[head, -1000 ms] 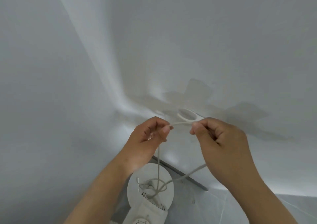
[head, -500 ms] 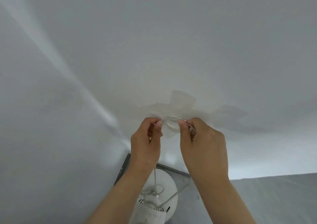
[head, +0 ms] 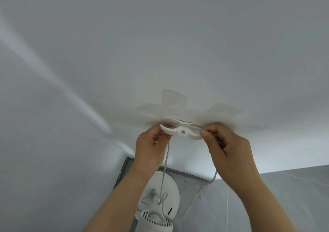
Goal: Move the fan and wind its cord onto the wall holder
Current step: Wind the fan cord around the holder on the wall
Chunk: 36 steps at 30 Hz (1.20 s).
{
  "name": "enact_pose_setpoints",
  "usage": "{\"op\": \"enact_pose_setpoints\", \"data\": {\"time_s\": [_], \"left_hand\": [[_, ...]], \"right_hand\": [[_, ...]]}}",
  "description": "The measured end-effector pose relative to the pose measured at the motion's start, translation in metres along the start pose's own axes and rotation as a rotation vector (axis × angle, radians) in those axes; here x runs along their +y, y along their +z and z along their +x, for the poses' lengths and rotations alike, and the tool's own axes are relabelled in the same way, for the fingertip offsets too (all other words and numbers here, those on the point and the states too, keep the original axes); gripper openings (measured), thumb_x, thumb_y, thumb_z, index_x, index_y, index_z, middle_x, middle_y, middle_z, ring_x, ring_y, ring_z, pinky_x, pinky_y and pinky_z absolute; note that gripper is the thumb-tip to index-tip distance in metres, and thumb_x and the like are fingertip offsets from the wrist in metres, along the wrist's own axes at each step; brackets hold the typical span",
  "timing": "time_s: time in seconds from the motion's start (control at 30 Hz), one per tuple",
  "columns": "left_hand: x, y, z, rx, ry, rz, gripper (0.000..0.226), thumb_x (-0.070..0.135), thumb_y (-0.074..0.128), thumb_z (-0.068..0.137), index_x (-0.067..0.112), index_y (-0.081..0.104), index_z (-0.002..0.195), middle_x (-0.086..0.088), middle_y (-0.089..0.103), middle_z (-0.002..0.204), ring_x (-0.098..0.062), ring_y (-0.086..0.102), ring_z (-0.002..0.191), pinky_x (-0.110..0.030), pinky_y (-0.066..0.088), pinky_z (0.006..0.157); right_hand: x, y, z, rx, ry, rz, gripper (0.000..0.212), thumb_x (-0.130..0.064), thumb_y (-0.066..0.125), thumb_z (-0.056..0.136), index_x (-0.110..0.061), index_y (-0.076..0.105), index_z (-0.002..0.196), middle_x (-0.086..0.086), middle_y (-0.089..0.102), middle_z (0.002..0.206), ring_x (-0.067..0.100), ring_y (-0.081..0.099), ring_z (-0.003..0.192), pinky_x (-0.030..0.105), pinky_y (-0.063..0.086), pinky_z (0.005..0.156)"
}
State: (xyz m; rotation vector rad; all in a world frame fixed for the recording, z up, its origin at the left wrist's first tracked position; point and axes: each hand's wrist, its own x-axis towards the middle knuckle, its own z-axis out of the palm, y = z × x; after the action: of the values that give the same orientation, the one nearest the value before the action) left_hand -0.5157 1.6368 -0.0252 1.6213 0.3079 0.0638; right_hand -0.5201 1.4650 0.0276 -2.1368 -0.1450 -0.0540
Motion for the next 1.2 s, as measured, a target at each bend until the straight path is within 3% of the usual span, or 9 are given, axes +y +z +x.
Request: {"op": "enact_pose_setpoints", "data": {"time_s": [0.2, 0.37, 0.47, 0.6, 0.73, 0.87, 0.97, 1.1, 1.2], "left_hand": [[0.001, 0.004, -0.004, 0.14, -0.039, 0.111, 0.008, 0.018, 0.07, 0.086, 0.015, 0.069, 0.079, -0.014, 0.066, 0.082, 0.0, 0.049, 0.054, -0.007, 0.04, 0.056], [-0.004, 0.014, -0.024, 0.217, -0.108, -0.055, 0.017, 0.025, 0.065, 0.089, 0.013, 0.054, 0.084, -0.003, 0.062, 0.079, -0.008, 0.061, 0.067, -0.021, 0.049, 0.07], [-0.01, 0.018, -0.033, 0.14, -0.13, -0.054, 0.021, 0.032, 0.055, 0.093, 0.012, 0.058, 0.086, 0.001, 0.068, 0.08, -0.004, 0.067, 0.074, -0.024, 0.051, 0.072], [-0.013, 0.013, -0.035, 0.032, -0.109, 0.008, 0.012, 0.029, 0.055, 0.095, 0.028, 0.067, 0.093, 0.007, 0.072, 0.091, -0.006, 0.067, 0.09, -0.025, 0.051, 0.079], [-0.013, 0.009, -0.032, -0.039, -0.138, 0.006, 0.017, 0.024, 0.053, 0.098, 0.022, 0.07, 0.1, -0.005, 0.067, 0.081, -0.014, 0.062, 0.052, -0.032, 0.051, 0.05], [-0.017, -0.002, -0.026, -0.162, -0.241, 0.022, 0.025, 0.029, 0.05, 0.099, 0.012, 0.069, 0.095, -0.008, 0.055, 0.051, -0.026, 0.047, 0.037, -0.03, 0.043, 0.044], [-0.015, -0.016, -0.023, -0.311, -0.314, -0.054, 0.029, 0.027, 0.051, 0.098, 0.006, 0.071, 0.094, -0.008, 0.058, 0.052, -0.025, 0.053, 0.043, -0.031, 0.049, 0.052], [-0.021, -0.026, -0.021, -0.389, -0.357, 0.009, 0.024, 0.028, 0.056, 0.096, 0.015, 0.076, 0.099, 0.004, 0.075, 0.079, -0.013, 0.066, 0.073, -0.033, 0.054, 0.084], [-0.023, -0.024, -0.027, -0.509, -0.375, 0.073, 0.023, 0.025, 0.057, 0.096, 0.009, 0.073, 0.097, -0.01, 0.066, 0.069, -0.024, 0.059, 0.065, -0.037, 0.053, 0.077]], "right_hand": [[0.015, 0.01, -0.011, 0.093, 0.205, 0.405, 0.023, -0.013, 0.053, 0.096, -0.027, 0.07, 0.09, -0.003, 0.066, 0.068, 0.015, 0.039, 0.05, 0.024, 0.039, 0.048], [0.023, 0.027, -0.021, 0.233, 0.412, 0.625, 0.012, -0.011, 0.056, 0.095, -0.01, 0.065, 0.087, -0.001, 0.069, 0.071, 0.014, 0.04, 0.048, 0.023, 0.038, 0.047], [0.031, 0.042, -0.021, 0.259, 0.529, 0.686, 0.012, -0.014, 0.06, 0.093, -0.007, 0.064, 0.083, 0.001, 0.071, 0.07, 0.012, 0.04, 0.044, 0.022, 0.035, 0.043], [0.025, 0.071, -0.022, 0.161, 0.615, 0.695, 0.023, -0.025, 0.062, 0.092, -0.005, 0.065, 0.08, 0.002, 0.07, 0.063, 0.011, 0.041, 0.039, 0.021, 0.036, 0.04], [0.014, 0.097, -0.023, 0.032, 0.628, 0.707, 0.053, -0.044, 0.054, 0.093, -0.003, 0.057, 0.06, 0.004, 0.054, 0.045, 0.016, 0.044, 0.039, 0.025, 0.039, 0.041], [0.013, 0.111, -0.025, -0.107, 0.667, 0.594, 0.078, -0.06, 0.033, 0.093, 0.004, 0.056, 0.054, 0.008, 0.051, 0.039, 0.016, 0.05, 0.038, 0.022, 0.045, 0.043], [0.018, 0.113, -0.033, -0.137, 0.626, 0.599, 0.077, -0.061, 0.027, 0.093, -0.006, 0.053, 0.046, 0.002, 0.051, 0.036, 0.015, 0.05, 0.041, 0.016, 0.046, 0.046], [0.032, 0.114, -0.05, -0.129, 0.518, 0.577, 0.072, -0.06, 0.025, 0.088, -0.007, 0.059, 0.053, 0.005, 0.052, 0.044, 0.011, 0.048, 0.045, 0.014, 0.043, 0.052], [0.044, 0.116, -0.062, -0.142, 0.471, 0.521, 0.068, -0.055, 0.021, 0.088, -0.007, 0.06, 0.059, 0.005, 0.055, 0.052, 0.005, 0.051, 0.05, 0.012, 0.043, 0.057]]}}
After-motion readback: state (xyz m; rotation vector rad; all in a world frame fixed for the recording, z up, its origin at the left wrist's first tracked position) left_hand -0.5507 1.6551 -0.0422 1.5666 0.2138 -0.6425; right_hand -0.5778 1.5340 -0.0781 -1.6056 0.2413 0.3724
